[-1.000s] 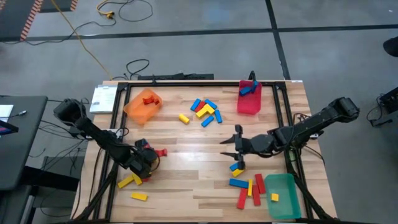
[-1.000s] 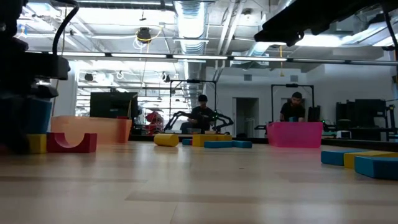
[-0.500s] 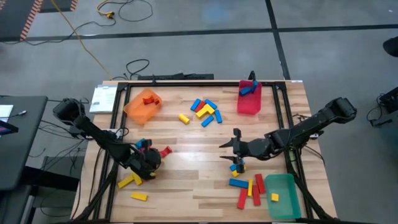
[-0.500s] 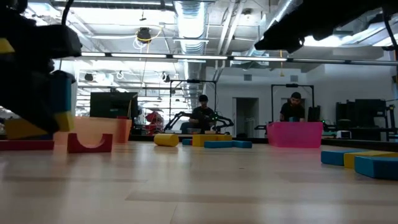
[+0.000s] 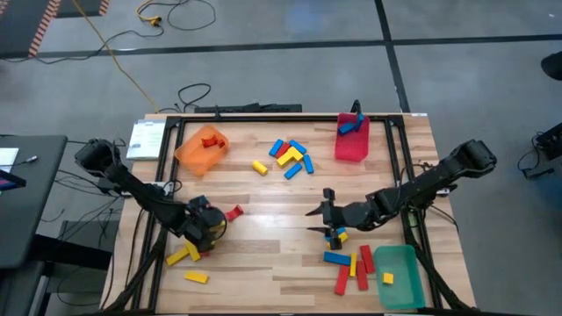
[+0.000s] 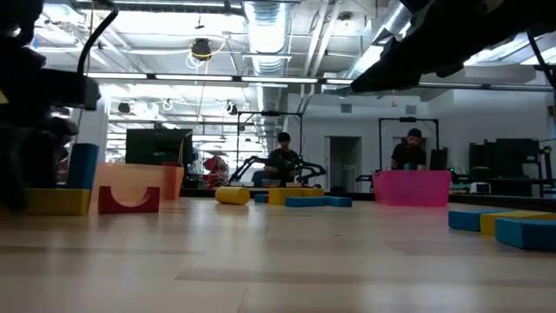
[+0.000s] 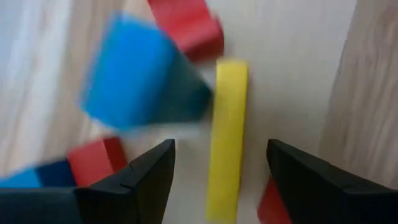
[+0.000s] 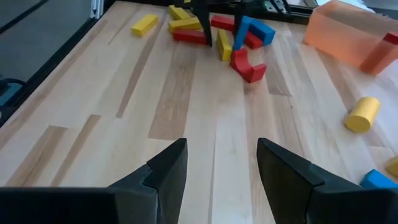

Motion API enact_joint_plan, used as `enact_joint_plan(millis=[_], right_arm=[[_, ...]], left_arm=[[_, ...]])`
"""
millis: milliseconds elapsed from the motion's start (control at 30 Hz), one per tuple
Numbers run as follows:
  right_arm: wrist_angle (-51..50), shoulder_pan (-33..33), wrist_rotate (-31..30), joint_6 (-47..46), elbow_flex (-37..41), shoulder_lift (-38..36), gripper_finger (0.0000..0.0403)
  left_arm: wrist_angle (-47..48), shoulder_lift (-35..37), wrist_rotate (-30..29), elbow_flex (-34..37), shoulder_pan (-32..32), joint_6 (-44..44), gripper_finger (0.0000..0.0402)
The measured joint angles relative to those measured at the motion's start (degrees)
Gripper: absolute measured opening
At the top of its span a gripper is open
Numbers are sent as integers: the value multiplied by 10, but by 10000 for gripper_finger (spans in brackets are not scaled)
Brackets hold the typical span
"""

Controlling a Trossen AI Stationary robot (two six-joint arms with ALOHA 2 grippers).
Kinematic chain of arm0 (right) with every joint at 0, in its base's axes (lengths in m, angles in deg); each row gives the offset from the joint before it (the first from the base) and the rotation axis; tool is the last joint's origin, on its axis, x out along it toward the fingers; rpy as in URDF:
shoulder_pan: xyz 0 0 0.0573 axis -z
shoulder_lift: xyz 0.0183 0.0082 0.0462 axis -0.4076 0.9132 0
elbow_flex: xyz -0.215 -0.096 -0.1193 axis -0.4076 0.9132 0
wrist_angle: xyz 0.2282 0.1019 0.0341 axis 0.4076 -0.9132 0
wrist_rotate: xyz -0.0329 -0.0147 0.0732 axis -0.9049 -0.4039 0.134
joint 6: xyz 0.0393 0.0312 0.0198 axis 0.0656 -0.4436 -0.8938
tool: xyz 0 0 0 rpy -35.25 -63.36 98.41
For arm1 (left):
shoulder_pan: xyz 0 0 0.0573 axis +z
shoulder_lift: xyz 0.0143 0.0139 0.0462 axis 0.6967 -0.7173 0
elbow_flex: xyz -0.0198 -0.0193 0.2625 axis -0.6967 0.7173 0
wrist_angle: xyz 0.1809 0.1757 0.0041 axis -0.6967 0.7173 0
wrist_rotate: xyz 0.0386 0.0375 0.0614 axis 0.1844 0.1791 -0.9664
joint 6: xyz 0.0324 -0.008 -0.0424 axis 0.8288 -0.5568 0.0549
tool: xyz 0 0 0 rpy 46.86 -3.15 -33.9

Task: Sort blocks
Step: Put the blue block into the red bin, then put the yellow block into the green bin

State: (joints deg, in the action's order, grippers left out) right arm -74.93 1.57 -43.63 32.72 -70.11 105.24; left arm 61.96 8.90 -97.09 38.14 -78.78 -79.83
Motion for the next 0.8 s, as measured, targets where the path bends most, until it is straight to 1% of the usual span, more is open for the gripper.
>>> enact_joint_plan(millis=[133,200,300,400,533,767,800], right_arm=[[1,0,0,1,0,-1,207],[0,0,0,1,0,-1,207],[2,0,0,2,0,-1,207],[9,0,0,3,0,-1,207],[8,0,0,2,0,-1,207],[18,0,0,2,0,-1,207],[26,1,0,3,0,-1,207]], left_arm=[[49,1,25,0,-10,-47,253],[59,1,27,1,-14,-58,252],[44,1,12,2,-17,-46,242],[21,0,1,3,-17,-19,220],[15,0,-14,3,-16,-3,176],[12,0,-17,3,-16,23,60],[8,1,-17,3,-16,29,51]])
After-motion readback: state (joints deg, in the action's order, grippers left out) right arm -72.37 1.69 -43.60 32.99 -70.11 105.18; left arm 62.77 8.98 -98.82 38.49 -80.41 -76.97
